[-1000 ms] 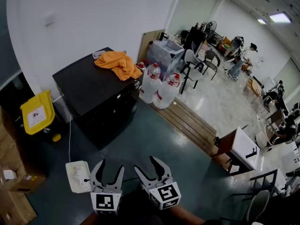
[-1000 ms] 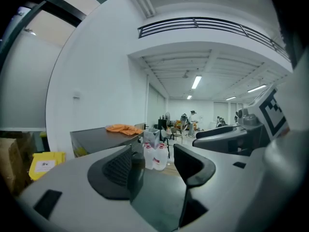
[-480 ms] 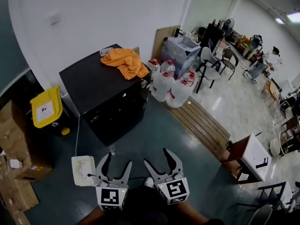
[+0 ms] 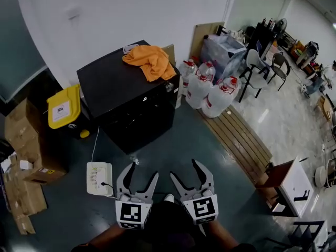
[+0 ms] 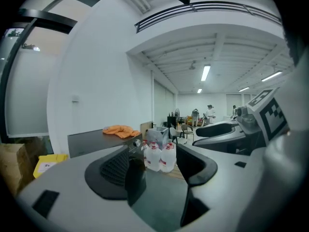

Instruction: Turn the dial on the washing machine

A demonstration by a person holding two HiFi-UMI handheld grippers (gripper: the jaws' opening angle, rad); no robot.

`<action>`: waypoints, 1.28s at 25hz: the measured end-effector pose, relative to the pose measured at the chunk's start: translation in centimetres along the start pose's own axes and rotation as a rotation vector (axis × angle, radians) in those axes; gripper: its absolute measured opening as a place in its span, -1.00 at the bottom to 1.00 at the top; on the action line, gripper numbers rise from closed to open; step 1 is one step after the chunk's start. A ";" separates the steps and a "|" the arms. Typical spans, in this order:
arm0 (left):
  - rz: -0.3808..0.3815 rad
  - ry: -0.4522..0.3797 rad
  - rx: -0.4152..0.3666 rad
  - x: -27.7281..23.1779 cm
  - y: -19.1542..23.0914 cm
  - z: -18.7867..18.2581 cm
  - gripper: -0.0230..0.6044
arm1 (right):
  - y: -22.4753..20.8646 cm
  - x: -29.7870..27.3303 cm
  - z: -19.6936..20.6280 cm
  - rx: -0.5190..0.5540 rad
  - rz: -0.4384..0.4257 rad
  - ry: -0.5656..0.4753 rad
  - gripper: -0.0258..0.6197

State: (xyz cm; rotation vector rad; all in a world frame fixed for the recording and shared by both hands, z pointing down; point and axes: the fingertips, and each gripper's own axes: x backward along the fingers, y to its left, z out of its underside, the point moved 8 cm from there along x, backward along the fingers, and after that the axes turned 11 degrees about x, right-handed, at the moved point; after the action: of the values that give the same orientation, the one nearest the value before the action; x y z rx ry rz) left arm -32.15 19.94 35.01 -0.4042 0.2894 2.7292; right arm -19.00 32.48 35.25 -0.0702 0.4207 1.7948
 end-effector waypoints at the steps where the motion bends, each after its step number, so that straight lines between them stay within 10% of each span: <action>1: -0.002 -0.004 -0.006 -0.3 -0.4 0.1 0.00 | -0.5 -0.1 0.3 0.004 -0.006 0.001 0.13; 14: 0.025 0.024 0.015 -8.1 -0.4 -0.7 0.00 | -5.3 -4.6 2.0 -0.014 -0.025 0.065 0.12; 32: 0.122 0.011 0.062 -27.9 10.6 -8.8 0.00 | -15.3 -24.4 -3.3 0.071 0.018 0.164 0.12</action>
State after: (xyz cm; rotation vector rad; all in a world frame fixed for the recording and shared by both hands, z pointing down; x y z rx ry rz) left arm -9.18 -1.00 37.06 -0.3974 0.4133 2.8294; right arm 1.45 11.98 34.98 -0.1653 0.6034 1.7970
